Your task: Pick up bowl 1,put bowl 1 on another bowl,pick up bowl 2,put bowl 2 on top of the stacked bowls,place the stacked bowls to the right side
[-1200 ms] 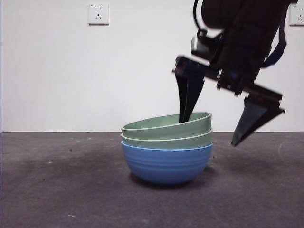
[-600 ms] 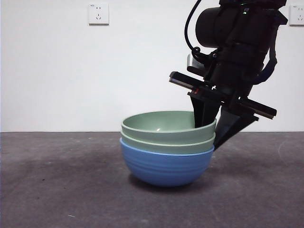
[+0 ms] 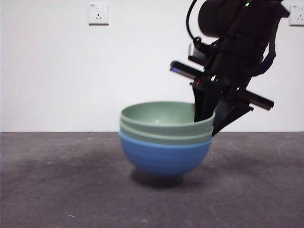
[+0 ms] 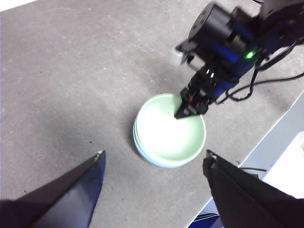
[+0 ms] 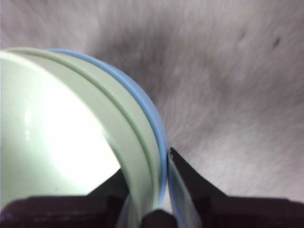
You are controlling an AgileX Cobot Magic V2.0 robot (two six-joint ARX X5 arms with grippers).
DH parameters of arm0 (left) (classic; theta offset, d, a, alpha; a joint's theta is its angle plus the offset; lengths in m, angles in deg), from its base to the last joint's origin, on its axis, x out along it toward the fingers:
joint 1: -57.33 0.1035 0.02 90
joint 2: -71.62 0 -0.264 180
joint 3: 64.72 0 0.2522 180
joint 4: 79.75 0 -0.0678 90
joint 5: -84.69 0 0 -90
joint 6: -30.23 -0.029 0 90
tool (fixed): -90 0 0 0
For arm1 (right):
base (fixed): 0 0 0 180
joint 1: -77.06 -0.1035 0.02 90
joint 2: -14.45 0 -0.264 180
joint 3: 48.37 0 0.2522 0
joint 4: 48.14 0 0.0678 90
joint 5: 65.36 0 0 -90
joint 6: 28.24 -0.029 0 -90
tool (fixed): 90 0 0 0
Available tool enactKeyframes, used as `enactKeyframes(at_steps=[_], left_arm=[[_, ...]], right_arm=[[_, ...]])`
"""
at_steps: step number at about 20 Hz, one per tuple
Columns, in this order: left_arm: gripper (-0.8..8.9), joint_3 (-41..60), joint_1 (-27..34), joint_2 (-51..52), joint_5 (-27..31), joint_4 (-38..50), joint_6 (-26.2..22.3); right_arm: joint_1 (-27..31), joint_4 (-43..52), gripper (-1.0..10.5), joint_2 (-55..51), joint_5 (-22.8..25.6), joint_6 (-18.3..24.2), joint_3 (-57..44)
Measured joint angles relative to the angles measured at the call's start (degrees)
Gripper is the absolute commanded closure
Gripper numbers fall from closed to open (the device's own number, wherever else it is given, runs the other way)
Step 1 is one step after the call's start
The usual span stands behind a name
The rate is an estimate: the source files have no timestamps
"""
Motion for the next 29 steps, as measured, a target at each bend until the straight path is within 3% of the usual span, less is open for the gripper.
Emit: enactKeyframes(at_steps=[12,21,22,25,29], left_arm=[[4.62,0.0,0.0,0.0,0.0,-0.09,0.0],[4.62,0.0,-0.02,0.0,-0.02,-0.11,1.07],[4.62,0.0,-0.02,0.0,-0.02,-0.11,1.09],[4.62,0.0,-0.02,0.0,0.0,-0.37,1.09],[4.62,0.0,-0.02,0.0,0.0,-1.05,1.09]], right_arm=[[21.99,4.96,9.6,0.44,0.2,2.56,1.75],[25.27,5.95,9.6,5.42,-0.2,3.85,2.21],[25.29,5.97,9.3,5.49,-0.22,3.89,2.25],[25.29,5.97,7.0,5.53,-0.22,4.11,2.27],[25.22,5.68,6.2,5.97,-0.15,4.31,2.27]])
